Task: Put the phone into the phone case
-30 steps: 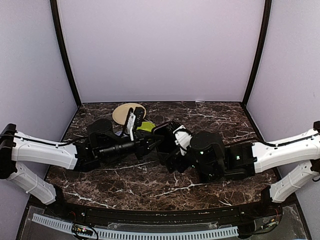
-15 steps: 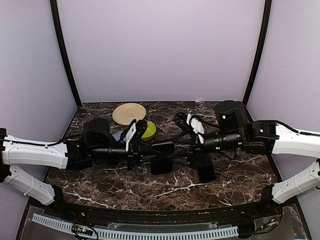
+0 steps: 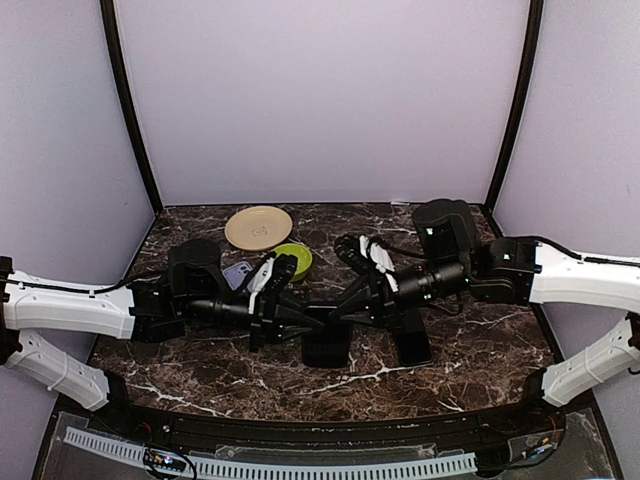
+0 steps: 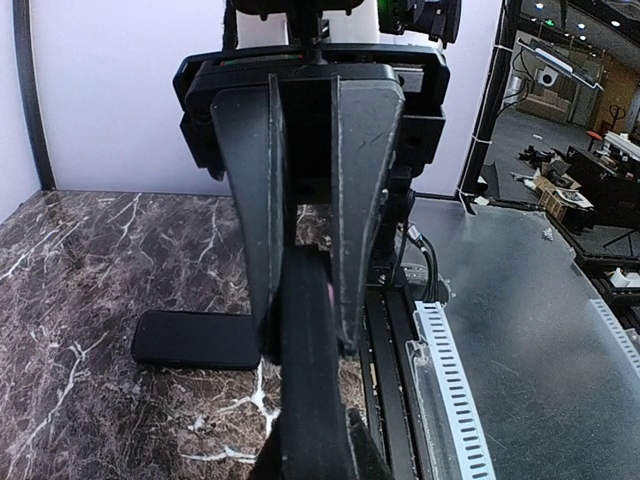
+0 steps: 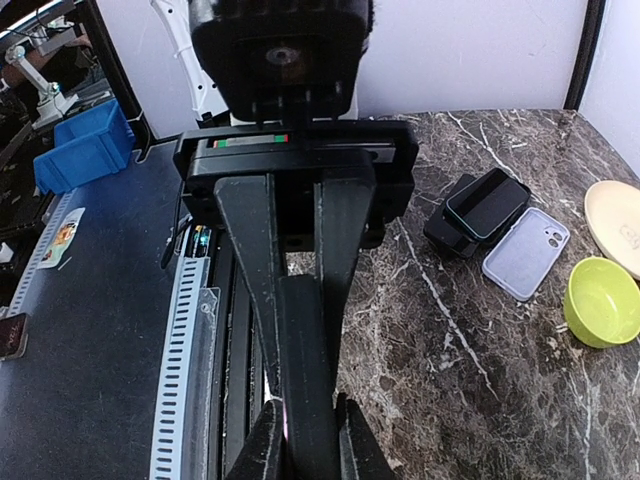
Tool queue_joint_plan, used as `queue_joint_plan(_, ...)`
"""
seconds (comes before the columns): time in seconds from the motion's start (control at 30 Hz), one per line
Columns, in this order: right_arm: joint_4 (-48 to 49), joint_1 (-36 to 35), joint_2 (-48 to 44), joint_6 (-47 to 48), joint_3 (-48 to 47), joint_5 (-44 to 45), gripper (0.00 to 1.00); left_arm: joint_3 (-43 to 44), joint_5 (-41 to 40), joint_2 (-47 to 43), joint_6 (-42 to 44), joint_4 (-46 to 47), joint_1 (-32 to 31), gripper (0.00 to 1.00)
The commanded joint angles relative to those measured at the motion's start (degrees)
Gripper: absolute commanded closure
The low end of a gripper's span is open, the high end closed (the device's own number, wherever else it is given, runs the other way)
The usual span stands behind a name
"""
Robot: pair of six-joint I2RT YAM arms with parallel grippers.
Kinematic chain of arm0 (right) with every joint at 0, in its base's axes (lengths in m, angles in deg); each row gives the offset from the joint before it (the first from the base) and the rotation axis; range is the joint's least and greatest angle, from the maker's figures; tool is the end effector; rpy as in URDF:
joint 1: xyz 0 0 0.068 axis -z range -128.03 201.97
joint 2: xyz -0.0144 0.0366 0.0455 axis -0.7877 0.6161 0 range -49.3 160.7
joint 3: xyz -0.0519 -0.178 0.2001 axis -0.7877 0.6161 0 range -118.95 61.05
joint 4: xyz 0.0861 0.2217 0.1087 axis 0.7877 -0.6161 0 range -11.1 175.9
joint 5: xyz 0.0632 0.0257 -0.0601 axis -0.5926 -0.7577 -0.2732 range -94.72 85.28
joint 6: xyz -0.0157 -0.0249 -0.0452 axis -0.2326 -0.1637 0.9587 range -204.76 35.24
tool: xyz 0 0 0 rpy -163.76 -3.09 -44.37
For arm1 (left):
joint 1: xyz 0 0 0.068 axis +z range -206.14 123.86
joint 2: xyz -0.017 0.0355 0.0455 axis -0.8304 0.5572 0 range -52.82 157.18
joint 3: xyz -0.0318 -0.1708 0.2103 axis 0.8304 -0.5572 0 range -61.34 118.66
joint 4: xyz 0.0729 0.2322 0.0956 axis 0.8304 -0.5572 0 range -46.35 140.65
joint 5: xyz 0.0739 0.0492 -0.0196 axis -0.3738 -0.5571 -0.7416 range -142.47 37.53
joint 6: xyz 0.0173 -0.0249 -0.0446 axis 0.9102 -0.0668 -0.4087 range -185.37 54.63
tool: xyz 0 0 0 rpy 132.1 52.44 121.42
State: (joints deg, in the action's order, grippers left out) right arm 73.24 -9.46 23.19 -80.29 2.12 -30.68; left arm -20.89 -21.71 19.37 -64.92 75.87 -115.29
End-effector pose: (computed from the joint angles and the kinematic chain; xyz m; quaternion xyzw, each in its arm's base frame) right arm 0.1241 0.2602 0.3193 -0.5496 0.6297 0.4131 0.3616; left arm 0.1296 -0.2524 0.2750 0.5108 0.5366 -0.4871 0.4624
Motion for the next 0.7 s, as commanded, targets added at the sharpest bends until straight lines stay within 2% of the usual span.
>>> queue_joint_plan(0.0, 3.8, 0.95, -2.51, -1.7, -1.21, -0.65, 1.0, 2.1, -1.79, -2.48, -1.87, 4.87, -0.35, 0.9)
queue_joint_plan(0.03, 4.58, 1.32, -3.49, -2.05, -0.85, -1.46, 1.0, 1.7, -3.19, -2.66, -2.35, 4.86, -0.35, 0.82)
queue_joint_plan(0.07, 5.69, 1.66, -4.32, -2.54, -0.45, -2.41, 1.0, 1.37, -3.93, -3.19, -2.99, 5.0, -0.35, 0.7)
queue_joint_plan(0.17, 7.87, 1.93, -6.24, -3.46, 0.26, -3.66, 1.0, 0.1, -6.36, -3.89, -3.5, 5.39, -0.35, 0.63)
queue_joint_plan(0.23, 7.8, 2.02, -6.52, -3.59, 0.08, -3.95, 1.0, 0.23, -7.21, -3.79, -4.05, 4.86, -0.35, 0.71)
queue_joint_plan(0.3, 7.75, 2.01, -6.49, -3.67, -0.12, -4.39, 1.0, 0.7, -7.0, -3.14, -4.28, 4.37, -0.35, 0.86)
queue_joint_plan(0.37, 7.83, 2.06, -6.48, -3.81, -0.35, -4.92, 1.0, 1.24, -6.59, -2.44, -4.49, 4.19, -0.35, 0.98)
queue_joint_plan(0.53, 7.73, 2.03, -6.28, -3.9, -0.43, -4.66, 1.0, 1.9, -4.88, -1.12, -5.94, 5.92, -0.35, 1.0)
queue_joint_plan(0.57, 6.82, 2.02, -5.97, -3.86, -0.76, -2.56, 0.85, 2.02, -4.76, -0.98, -6.09, 6.34, -0.35, 1.0)
queue_joint_plan(0.6, 5.43, 2.06, -5.39, -3.81, -1.38, 0.14, 0.6, 2.23, -4.84, -0.9, -6.01, 6.3, -0.35, 1.0)
queue_joint_plan(0.63, 2.63, 2.06, -4.5, -3.32, -2.63, 2.76, 0.42, 2.34, -5.3, -0.77, -5.87, 5.85, -0.35, 1.0)
queue_joint_plan(0.67, 0.38, 2.02, -3.52, -2.07, -3.73, 3.2, 0.32, 2.59, -5.83, -0.75, -5.27, 5.52, -0.35, 1.0)
